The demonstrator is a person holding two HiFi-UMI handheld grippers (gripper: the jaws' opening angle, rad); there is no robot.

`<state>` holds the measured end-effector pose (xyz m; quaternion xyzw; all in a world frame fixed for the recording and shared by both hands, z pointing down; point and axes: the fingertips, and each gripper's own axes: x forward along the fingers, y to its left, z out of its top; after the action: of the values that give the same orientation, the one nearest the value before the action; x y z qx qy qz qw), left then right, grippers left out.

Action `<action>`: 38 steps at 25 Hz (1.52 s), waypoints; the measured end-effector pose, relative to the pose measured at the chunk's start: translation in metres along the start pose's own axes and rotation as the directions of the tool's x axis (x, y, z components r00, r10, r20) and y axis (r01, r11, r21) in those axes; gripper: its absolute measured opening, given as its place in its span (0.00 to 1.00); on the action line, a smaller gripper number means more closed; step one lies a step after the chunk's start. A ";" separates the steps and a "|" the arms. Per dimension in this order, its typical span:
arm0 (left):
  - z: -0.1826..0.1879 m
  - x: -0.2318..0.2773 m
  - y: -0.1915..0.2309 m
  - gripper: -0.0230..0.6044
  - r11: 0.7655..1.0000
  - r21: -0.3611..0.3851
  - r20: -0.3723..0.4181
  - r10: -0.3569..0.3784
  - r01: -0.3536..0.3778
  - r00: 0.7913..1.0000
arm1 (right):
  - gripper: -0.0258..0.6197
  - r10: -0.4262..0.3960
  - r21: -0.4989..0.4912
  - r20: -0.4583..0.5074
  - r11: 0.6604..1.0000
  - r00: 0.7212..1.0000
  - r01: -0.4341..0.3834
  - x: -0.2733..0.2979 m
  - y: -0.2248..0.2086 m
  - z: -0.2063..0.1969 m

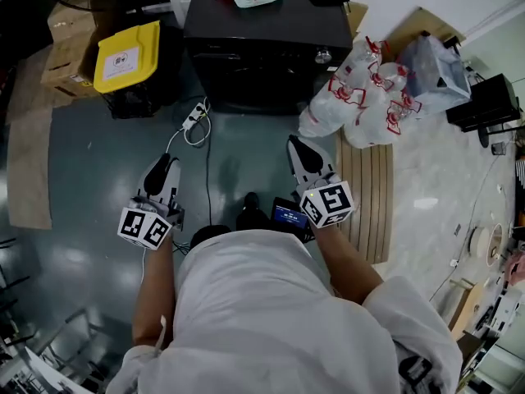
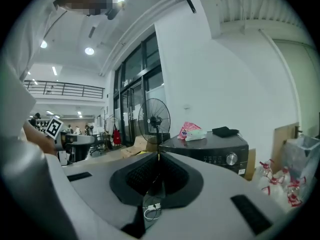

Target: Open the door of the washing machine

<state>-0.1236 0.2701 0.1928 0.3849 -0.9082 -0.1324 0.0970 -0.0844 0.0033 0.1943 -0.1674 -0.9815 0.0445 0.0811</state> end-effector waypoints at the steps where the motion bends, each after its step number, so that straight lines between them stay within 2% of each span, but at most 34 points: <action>1: 0.001 0.010 0.006 0.20 1.000 -0.004 -0.003 0.005 -0.005 1.000 | 0.09 0.005 0.000 -0.005 1.000 1.000 -0.005 0.010 -0.007 0.000; 9: -0.012 0.085 0.065 0.20 1.000 -0.015 -0.069 -0.019 0.018 0.997 | 0.09 -0.055 0.044 -0.055 0.997 0.997 0.058 0.082 -0.070 -0.021; 12: -0.027 0.122 0.101 0.20 0.999 0.019 -0.110 -0.034 0.036 0.993 | 0.09 -0.091 0.043 -0.073 0.995 0.993 0.094 0.116 -0.092 -0.027; 16: -0.045 0.186 0.144 0.20 0.994 0.040 -0.169 -0.092 0.100 0.981 | 0.09 -0.129 0.051 -0.103 0.990 0.986 0.134 0.168 -0.118 -0.029; 18: -0.052 0.214 0.158 0.20 0.987 0.061 -0.213 -0.134 0.150 0.968 | 0.09 -0.140 0.043 -0.130 0.988 0.982 0.147 0.191 -0.124 -0.030; 23: -0.080 0.268 0.185 0.21 0.956 0.104 -0.338 -0.225 0.274 0.914 | 0.09 -0.175 -0.025 -0.146 0.985 0.974 0.173 0.239 -0.150 -0.024; 26: -0.111 0.295 0.202 0.22 0.941 0.100 -0.409 -0.257 0.323 0.876 | 0.09 -0.187 -0.001 -0.186 0.982 0.965 0.190 0.249 -0.166 -0.041; 29: -0.141 0.319 0.223 0.24 0.930 0.103 -0.472 -0.267 0.353 0.840 | 0.09 -0.155 0.038 -0.237 0.985 0.959 0.168 0.258 -0.173 -0.062; 32: -0.165 0.347 0.240 0.25 0.919 0.101 -0.530 -0.275 0.382 0.802 | 0.09 -0.143 0.034 -0.275 0.987 0.951 0.158 0.273 -0.187 -0.072; 35: -0.192 0.367 0.253 0.27 0.901 0.110 -0.584 -0.283 0.420 0.761 | 0.09 -0.120 0.071 -0.314 0.986 0.942 0.150 0.290 -0.198 -0.101; 38: -0.228 0.383 0.256 0.28 0.867 0.138 -0.627 -0.298 0.479 0.720 | 0.09 -0.085 0.096 -0.349 0.987 0.933 0.126 0.304 -0.210 -0.144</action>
<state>-0.4946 0.1259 0.5180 0.6004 -0.7394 0.1102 0.2841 -0.4097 -0.0828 0.4040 -0.1144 -0.9556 0.0676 0.2631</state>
